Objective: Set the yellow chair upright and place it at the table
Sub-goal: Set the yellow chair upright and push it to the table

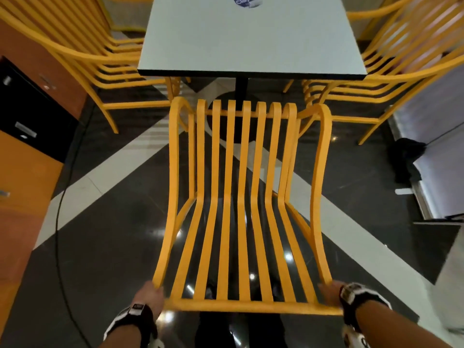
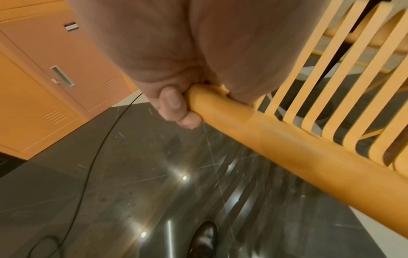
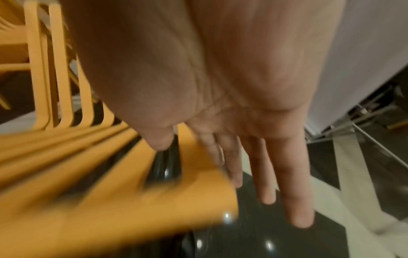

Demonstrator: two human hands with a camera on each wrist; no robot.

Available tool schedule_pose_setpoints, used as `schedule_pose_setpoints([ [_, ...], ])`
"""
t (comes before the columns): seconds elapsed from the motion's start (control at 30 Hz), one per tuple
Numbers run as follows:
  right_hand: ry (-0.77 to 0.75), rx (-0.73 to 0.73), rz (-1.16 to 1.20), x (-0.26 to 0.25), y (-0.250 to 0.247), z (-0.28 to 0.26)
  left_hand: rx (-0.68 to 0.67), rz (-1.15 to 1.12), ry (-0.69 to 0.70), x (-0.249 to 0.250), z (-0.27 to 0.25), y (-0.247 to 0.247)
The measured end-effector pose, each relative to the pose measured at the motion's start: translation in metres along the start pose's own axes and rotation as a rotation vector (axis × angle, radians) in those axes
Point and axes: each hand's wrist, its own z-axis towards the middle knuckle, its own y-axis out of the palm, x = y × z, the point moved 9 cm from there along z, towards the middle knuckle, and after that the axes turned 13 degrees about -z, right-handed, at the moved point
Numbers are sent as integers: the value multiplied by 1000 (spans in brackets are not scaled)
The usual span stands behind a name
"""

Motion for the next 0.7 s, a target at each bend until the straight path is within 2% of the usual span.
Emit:
schedule_pose_setpoints([
  [0.1, 120, 117, 151, 10, 1, -21, 21, 3, 28, 22, -10, -21],
  [0.23, 95, 186, 235, 15, -40, -37, 52, 31, 102, 51, -21, -51],
  [0.37, 38, 278, 151, 13, -94, -70, 101, -55, 171, 84, -38, -86],
  [0.57, -32, 449, 215, 9, -156, -106, 191, -175, 235, 127, -51, -122],
  [0.63, -95, 519, 212, 4, -170, -111, 212, -172, 304, 143, -56, -127],
  [0.7, -149, 588, 115, -4, -180, -118, 256, -113, 392, 159, -60, -132],
])
